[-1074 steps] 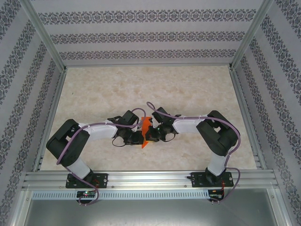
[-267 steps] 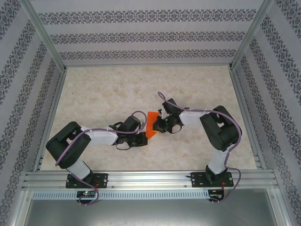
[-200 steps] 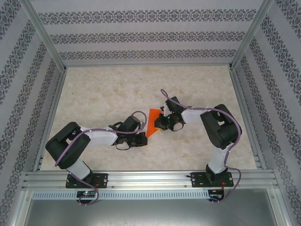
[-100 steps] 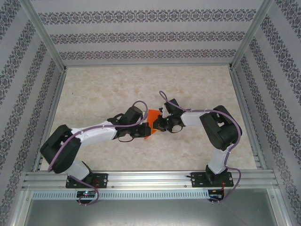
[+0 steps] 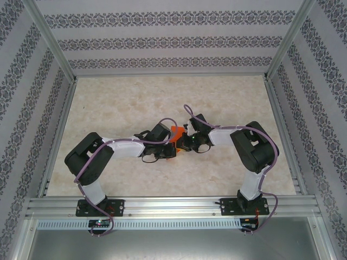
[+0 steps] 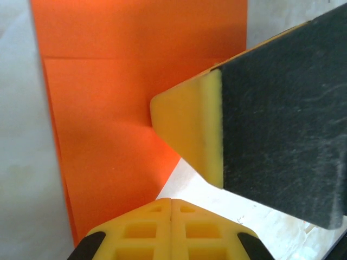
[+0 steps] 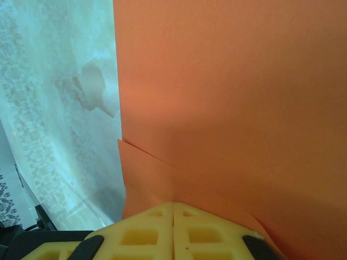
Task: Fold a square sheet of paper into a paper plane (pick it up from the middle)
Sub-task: Third fold the triangle at the center of the table.
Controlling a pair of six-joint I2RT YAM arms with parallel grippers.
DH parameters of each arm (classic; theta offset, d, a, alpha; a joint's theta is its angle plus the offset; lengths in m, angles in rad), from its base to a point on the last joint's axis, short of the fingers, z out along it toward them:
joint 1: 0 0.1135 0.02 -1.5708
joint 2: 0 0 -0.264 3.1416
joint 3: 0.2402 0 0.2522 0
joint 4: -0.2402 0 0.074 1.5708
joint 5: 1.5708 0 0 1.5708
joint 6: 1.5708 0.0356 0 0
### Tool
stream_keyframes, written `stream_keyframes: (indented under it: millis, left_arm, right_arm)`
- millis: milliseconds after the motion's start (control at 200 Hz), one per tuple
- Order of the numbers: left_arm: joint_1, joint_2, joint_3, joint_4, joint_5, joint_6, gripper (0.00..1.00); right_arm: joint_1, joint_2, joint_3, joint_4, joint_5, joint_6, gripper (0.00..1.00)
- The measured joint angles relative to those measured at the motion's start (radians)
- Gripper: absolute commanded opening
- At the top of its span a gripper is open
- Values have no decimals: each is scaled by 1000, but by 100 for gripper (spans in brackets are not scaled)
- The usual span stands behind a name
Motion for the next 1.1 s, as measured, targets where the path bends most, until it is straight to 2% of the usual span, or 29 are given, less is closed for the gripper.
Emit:
stream_keyframes:
  millis: [330,555,1099]
  left_arm:
    - [39,-11,-15,39,-39,2,0]
    - [39,30,-34,99,3,-5,0]
    - [38,19,-56,105,-24,3,0]
  right_arm:
    - [0,0,-1,2,0,0,8]
    - [0,0,-1,1,0,0,8]
    - [4,-14,-23,27,20,12,10]
